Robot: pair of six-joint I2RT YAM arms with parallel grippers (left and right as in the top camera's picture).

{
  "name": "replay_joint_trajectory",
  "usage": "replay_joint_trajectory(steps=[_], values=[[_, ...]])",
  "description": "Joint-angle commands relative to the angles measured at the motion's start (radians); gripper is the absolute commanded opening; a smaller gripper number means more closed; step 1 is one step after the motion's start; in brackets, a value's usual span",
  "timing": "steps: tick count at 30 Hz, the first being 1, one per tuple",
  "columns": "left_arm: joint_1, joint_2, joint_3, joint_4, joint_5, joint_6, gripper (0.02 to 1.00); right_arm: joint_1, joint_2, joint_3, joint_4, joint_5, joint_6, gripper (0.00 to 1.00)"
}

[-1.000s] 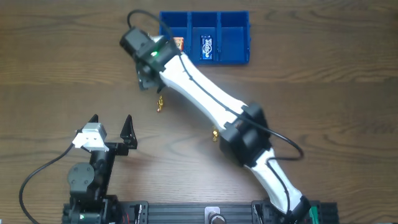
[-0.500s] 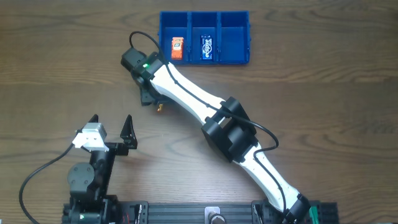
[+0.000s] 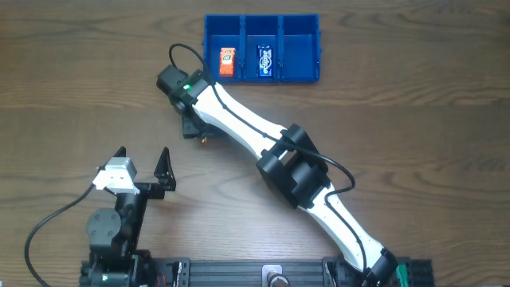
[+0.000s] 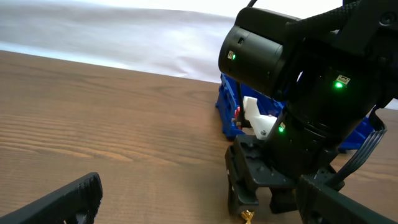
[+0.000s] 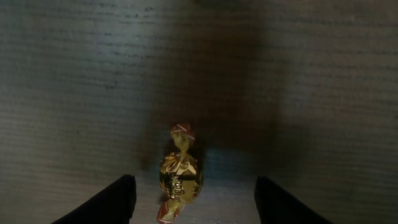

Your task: Sort Candies Into Trays

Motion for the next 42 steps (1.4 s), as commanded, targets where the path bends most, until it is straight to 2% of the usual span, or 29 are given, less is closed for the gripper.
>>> replay_joint_trajectory(steps=[1,8,10,20,23,26,28,32,36,38,42], values=[[0.004,-0.006,-0.018,-0.035,0.018,0.011,0.998,0.003,0.028,-0.005,0.011,0.01,0.032,0.608],[0.004,-0.006,-0.018,-0.035,0.018,0.011,0.998,0.003,0.031,-0.005,0.011,0.01,0.036,0.54],[0.004,-0.006,-0.018,-0.036,0.018,0.011,0.998,0.003,0.031,-0.005,0.011,0.01,0.036,0.492],[0.004,-0.006,-0.018,-0.035,0.018,0.011,0.996,0.004,0.048,-0.005,0.027,0.01,0.04,0.467],[0.004,-0.006,-0.018,-0.035,0.018,0.011,0.998,0.004,0.05,-0.005,0.029,0.009,0.04,0.406],[0.004,-0.006,-0.018,-0.035,0.018,0.011,0.998,0.004,0.05,-0.005,0.031,0.01,0.044,0.264],[0.004,-0.006,-0.018,-0.035,0.018,0.011,0.998,0.004,0.05,-0.005,0.03,0.009,0.047,0.218],[0.004,-0.006,-0.018,-0.035,0.018,0.011,0.998,0.004,0.05,-0.005,0.029,0.01,0.047,0.145],[0.004,-0.006,-0.018,-0.035,0.018,0.011,0.998,0.003,0.029,-0.003,0.014,0.012,0.045,0.123],[0.004,-0.006,-0.018,-0.035,0.018,0.011,0.998,-0.006,-0.014,-0.003,-0.011,0.034,0.026,0.106],[0.004,-0.006,-0.018,-0.035,0.018,0.011,0.998,-0.046,-0.169,-0.003,-0.084,0.138,-0.008,0.093]])
